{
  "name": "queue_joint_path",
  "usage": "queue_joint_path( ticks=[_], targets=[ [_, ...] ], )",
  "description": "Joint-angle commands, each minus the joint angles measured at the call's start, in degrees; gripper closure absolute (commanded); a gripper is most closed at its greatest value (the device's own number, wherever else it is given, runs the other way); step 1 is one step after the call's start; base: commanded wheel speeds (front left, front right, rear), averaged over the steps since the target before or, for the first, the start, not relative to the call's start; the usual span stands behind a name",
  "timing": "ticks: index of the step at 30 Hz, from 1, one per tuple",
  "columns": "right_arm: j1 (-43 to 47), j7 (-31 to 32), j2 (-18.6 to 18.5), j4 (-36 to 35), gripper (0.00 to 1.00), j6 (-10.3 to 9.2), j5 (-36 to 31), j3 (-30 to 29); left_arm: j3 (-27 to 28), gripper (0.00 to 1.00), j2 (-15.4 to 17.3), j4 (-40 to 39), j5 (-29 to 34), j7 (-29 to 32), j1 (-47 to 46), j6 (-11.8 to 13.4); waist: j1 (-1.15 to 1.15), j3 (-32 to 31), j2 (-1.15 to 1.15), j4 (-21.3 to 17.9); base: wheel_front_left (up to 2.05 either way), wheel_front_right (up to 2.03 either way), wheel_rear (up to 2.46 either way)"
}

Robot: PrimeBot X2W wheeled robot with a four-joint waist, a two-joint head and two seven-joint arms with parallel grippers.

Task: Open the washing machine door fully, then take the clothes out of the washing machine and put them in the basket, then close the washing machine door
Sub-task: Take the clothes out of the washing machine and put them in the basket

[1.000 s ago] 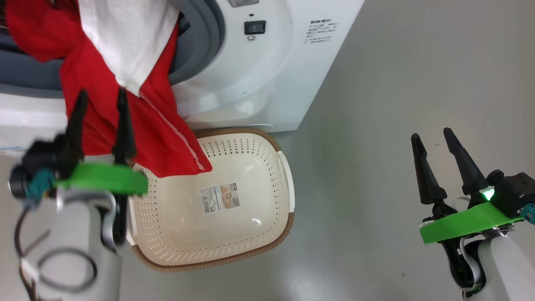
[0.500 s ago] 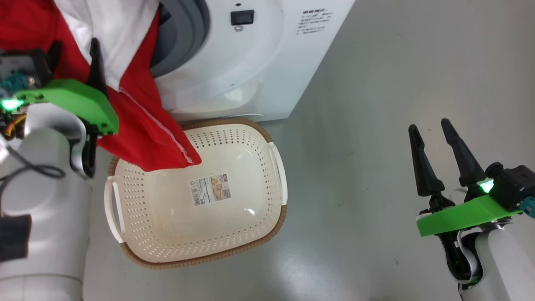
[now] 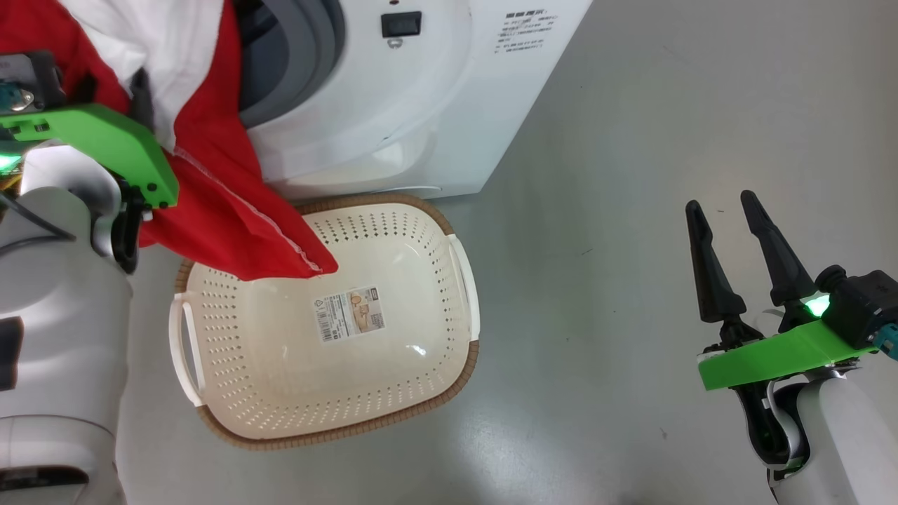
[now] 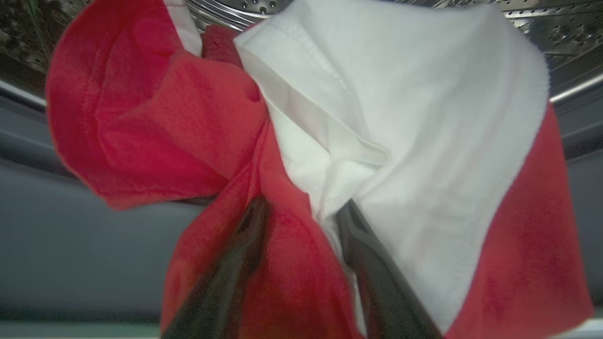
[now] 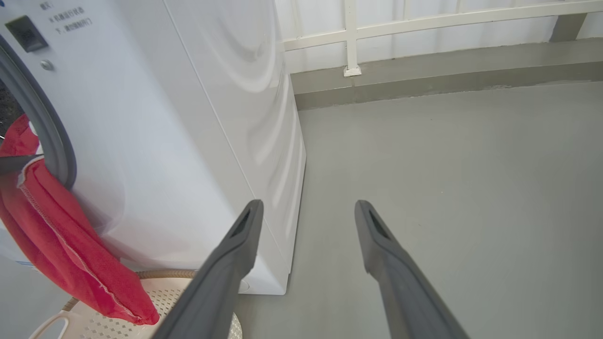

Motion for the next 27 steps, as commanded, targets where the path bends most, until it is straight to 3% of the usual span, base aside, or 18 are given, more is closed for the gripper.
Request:
queue_joint_path(
  ticks=[1,3,9,17,19,27],
  targets=[
    [0.10,-0.37,-0.32,-1.33,0.00,0.36,-0.18,0.95,0.50,0.65,2.96,-0.50,-0.19,-0.30,-0.36,-0.30,0.00,0.02,0.00,-0.01,0.00,0.00,0.00],
    [-0.04,-0.37,-0.31,-1.38,0.00,0.36,-0.19,0.94,0.39,1.00,2.94,0.61,-0.40,-0.63,-0.84,-0.43,0.00,0.10,0.00,-0.05,0.00,0.00,0.00],
    [-0.14,-0.37,-0.25,-1.40,0.00,0.36,-0.16,0.88,0.05,1.00,2.87,2.66,-1.05,-2.53,-1.54,-0.94,0.00,0.17,0.00,-0.06,0.00,0.00,0.00],
    [0.48,-0.37,-0.21,-1.20,0.00,0.36,-0.22,0.43,0.42,1.00,1.69,-0.11,-2.94,-11.13,1.46,-2.22,0.00,-0.88,0.00,0.61,0.00,0.00,0.00],
    [0.63,-0.37,-0.25,-1.20,0.00,0.36,-0.26,0.31,0.61,1.00,1.13,-3.60,-3.11,-11.53,3.13,-2.36,0.00,-1.13,0.00,0.94,0.00,0.00,0.00],
    [1.08,-0.37,-0.46,-1.18,0.00,0.36,-0.42,0.27,5.49,1.00,-2.40,-30.60,-2.76,-11.61,17.31,-2.41,0.00,-2.13,0.00,1.97,0.00,0.00,0.00]
  ],
)
